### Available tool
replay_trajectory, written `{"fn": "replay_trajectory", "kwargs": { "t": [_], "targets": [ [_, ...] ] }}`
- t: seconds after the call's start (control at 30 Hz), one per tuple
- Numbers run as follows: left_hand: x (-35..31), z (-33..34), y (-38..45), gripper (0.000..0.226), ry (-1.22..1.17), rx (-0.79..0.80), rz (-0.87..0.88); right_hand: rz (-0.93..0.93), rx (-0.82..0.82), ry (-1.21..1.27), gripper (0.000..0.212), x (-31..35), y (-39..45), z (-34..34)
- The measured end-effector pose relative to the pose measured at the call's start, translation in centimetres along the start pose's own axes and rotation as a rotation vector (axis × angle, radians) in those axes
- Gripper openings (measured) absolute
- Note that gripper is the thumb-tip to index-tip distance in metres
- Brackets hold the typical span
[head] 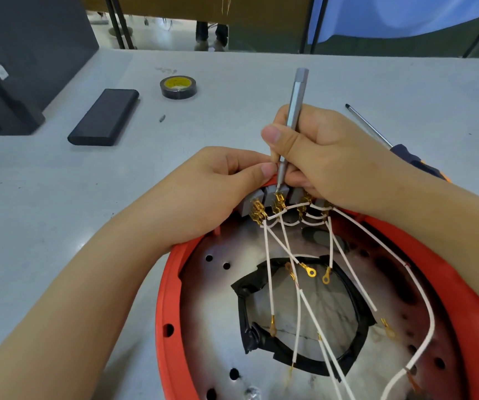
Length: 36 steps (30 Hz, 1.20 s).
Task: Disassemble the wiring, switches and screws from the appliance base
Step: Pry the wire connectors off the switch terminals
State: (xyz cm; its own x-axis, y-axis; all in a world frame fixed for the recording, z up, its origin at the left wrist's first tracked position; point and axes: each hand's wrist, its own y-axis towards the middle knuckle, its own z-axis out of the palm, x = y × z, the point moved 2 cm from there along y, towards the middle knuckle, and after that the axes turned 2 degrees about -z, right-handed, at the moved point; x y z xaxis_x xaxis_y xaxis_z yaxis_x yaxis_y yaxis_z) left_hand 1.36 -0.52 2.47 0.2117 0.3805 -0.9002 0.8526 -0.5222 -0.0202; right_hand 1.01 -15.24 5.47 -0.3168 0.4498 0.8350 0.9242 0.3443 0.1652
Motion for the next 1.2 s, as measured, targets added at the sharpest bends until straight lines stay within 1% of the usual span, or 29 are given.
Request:
{"fn": "replay_trajectory", "kwargs": {
  "t": [0.13,0.2,0.37,0.5,0.8,0.9,1.03,1.2],
  "targets": [
    [-0.1,0.2,-0.1,0.025,-0.048,0.011,-0.024,0.001,-0.103,0.129,0.026,-0.2,-0.8,-0.4],
    [-0.2,0.2,-0.2,0.025,-0.058,0.009,-0.031,-0.006,-0.129,0.087,0.027,-0.2,-0.9,-0.4],
    [-0.3,0.2,-0.2,0.026,-0.076,-0.001,-0.048,-0.007,-0.100,-0.011,0.026,-0.3,-0.8,-0.3],
    [-0.2,0.3,-0.2,0.026,-0.062,0.001,-0.037,-0.037,-0.110,-0.079,0.025,-0.4,-1.0,-0.1],
    [-0.6,0.2,-0.2,0.023,-0.024,-0.010,-0.006,-0.011,-0.116,-0.118,0.029,0.0,-0.1,0.0],
    [-0.7,0.3,-0.1,0.026,-0.034,-0.010,-0.009,0.003,-0.106,-0.133,0.029,0.0,-0.1,-0.1],
    [-0.6,0.2,-0.2,0.022,-0.035,-0.031,-0.020,0.002,-0.093,-0.156,0.029,0.0,0.1,-0.1],
    [-0.4,0.2,-0.1,0.025,-0.020,-0.022,-0.035,-0.020,-0.123,-0.102,0.027,-0.1,-0.6,-0.1]
  ]
}}
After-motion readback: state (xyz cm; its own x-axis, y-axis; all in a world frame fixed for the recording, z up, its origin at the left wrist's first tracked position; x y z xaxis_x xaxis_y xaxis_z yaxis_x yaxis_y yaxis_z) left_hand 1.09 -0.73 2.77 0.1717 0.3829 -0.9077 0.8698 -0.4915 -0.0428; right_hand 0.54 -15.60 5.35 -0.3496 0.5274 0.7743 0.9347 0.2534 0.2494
